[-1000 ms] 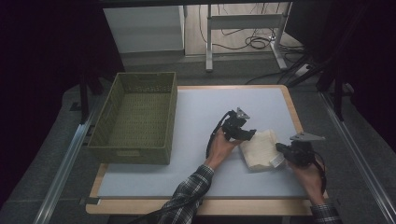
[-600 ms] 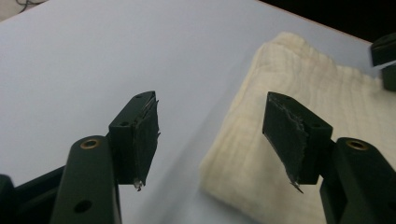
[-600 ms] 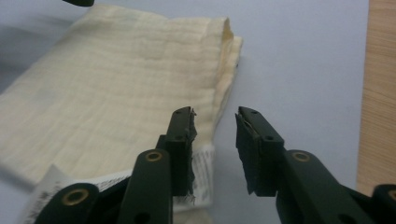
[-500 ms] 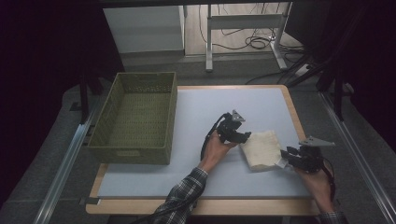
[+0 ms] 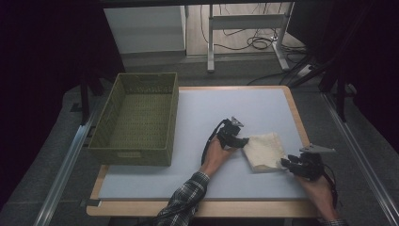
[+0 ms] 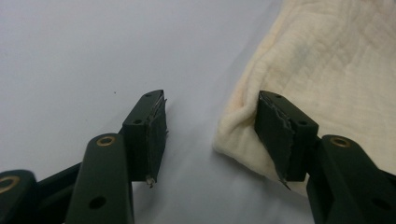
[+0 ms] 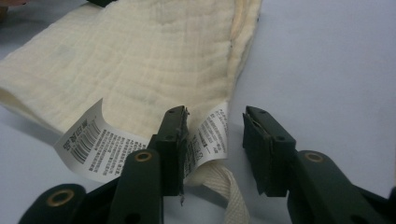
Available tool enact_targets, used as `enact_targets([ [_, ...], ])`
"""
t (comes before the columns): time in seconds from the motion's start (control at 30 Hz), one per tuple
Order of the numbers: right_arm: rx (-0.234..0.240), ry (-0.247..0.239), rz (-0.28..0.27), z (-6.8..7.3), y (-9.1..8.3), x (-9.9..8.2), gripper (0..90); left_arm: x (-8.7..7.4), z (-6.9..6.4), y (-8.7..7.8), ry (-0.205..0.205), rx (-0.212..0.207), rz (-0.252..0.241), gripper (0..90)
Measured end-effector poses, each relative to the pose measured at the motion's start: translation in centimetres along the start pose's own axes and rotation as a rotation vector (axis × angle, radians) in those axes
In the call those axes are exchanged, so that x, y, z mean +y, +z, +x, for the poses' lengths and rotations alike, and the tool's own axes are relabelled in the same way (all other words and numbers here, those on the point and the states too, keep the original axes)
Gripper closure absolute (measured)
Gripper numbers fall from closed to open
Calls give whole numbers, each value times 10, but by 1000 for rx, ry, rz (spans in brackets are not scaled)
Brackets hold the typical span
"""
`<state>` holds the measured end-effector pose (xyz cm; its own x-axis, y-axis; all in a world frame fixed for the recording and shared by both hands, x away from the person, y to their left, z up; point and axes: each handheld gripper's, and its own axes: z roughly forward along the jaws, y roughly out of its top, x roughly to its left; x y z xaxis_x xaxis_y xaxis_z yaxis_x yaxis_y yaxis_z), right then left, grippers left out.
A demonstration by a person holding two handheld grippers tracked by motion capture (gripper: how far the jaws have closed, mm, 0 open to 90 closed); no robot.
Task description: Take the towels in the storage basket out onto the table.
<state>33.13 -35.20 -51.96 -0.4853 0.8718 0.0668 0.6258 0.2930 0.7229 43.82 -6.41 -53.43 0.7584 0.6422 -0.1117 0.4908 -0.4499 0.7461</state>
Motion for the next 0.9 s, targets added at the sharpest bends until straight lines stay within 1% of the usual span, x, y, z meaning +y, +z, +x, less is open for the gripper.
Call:
enact_targets([
  [0.03,0,0,0,0,0,0,641,0,0,0,0,0,0,481],
  [0.07,31,10,16,1,0,2,745,-1,-3,-1,-7,-18,-3,529],
  [0.1,35,12,17,2,1,2,769,-1,-3,-1,-7,-18,-3,577],
  [0.13,42,18,21,2,1,2,792,-1,-3,-1,-22,-50,-6,629],
  [0.17,52,33,28,2,1,3,802,-1,-3,0,-35,-67,-5,681],
  [0.2,54,38,30,1,1,3,810,-1,-2,0,-48,-82,-2,710],
  [0.23,60,41,33,1,1,4,817,-1,-1,0,-53,-98,0,738],
  [0.27,61,42,38,1,1,4,823,-1,-1,0,-56,-114,2,785],
  [0.3,60,45,39,2,1,5,826,-1,-2,0,-54,-113,2,819],
  [0.33,59,47,39,2,1,5,828,-1,-3,-1,-51,-110,2,827],
  [0.43,65,43,34,1,0,5,833,2,-5,-3,-18,-90,2,847],
  [0.57,80,48,14,2,-3,5,834,4,-5,-7,-13,-80,-24,848],
  [0.83,96,40,-2,6,-7,7,833,6,-5,-14,6,-67,-38,844],
  [0.9,109,41,-5,7,-7,7,833,6,-4,-16,9,-65,-41,844],
])
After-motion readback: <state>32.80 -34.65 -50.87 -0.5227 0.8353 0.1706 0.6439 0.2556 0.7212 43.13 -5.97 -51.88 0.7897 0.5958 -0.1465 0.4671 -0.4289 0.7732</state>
